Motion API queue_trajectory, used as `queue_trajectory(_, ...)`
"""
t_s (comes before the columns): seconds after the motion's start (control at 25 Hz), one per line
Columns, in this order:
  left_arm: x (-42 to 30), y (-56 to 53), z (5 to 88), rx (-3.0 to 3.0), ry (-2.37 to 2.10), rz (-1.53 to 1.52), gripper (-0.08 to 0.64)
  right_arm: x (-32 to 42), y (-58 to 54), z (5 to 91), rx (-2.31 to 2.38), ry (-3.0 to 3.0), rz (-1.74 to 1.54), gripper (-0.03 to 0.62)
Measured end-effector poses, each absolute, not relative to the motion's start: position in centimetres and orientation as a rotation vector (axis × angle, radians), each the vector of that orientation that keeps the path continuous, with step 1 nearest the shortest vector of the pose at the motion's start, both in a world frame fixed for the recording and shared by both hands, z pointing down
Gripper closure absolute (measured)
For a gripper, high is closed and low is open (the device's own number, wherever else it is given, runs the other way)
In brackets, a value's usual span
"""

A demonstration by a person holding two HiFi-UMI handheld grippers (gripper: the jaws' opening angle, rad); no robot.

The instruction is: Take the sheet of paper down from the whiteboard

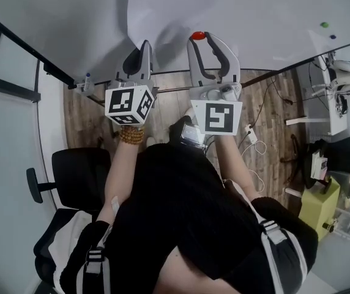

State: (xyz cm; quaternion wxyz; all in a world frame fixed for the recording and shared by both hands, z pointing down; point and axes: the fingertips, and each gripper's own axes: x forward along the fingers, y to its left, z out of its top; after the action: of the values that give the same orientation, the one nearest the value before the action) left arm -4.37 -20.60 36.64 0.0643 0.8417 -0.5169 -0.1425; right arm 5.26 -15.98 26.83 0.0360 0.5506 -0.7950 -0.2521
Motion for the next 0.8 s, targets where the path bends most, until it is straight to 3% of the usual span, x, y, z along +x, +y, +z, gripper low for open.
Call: queue_trajectory(0.8,-5.9,-16.9,36.8,2.601,-1.735,-0.153,0.548,4.0,-15.6,30.9,1.605,-2.484,-0.627,0.482)
